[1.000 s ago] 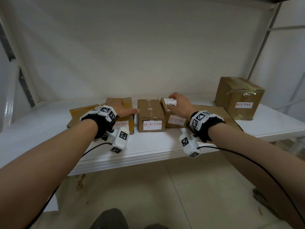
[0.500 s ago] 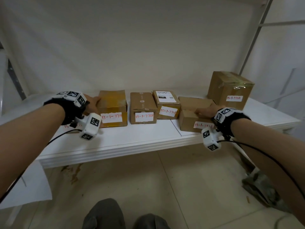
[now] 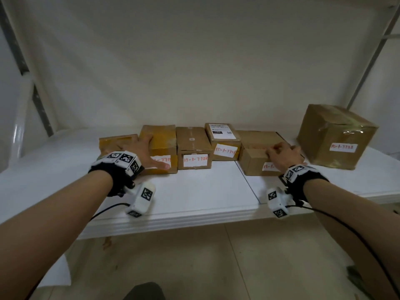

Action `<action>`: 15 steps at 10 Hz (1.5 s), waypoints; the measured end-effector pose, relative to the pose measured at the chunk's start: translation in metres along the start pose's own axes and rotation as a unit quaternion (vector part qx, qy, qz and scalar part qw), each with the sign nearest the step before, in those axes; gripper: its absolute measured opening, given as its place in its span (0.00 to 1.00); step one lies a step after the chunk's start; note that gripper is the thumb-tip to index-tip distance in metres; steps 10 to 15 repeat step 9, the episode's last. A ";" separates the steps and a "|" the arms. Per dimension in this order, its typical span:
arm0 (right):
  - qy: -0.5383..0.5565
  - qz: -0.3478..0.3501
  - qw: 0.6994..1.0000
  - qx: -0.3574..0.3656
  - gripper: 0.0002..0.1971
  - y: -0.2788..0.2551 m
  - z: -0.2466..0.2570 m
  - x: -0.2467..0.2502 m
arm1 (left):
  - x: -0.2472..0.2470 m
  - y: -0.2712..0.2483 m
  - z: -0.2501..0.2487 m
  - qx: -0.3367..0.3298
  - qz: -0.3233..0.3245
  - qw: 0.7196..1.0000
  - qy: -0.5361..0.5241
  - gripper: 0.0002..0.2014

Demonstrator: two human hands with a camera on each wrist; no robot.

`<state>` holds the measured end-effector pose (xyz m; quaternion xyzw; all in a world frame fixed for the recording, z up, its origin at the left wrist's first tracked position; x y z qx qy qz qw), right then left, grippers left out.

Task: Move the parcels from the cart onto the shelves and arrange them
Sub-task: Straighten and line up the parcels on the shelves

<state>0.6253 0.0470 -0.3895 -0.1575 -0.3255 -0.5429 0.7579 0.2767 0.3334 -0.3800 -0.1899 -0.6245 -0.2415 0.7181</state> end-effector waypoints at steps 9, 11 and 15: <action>-0.027 -0.085 0.992 0.091 0.23 0.042 0.077 -0.075 | 0.030 0.040 0.091 0.068 -0.078 0.970 -0.222 0.37; -0.027 -0.085 0.992 0.091 0.23 0.042 0.077 -0.075 | 0.030 0.040 0.091 0.068 -0.078 0.970 -0.222 0.37; -0.027 -0.085 0.992 0.091 0.23 0.042 0.077 -0.075 | 0.030 0.040 0.091 0.068 -0.078 0.970 -0.222 0.37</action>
Point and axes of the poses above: each hand's wrist, its own y-axis towards the middle knuckle, its own x-axis out of the back of the hand, z = x × y, the point moved 6 cm from there along y, towards the middle knuckle, and after that the axes turned 14 degrees about y, right-handed, at the moved point
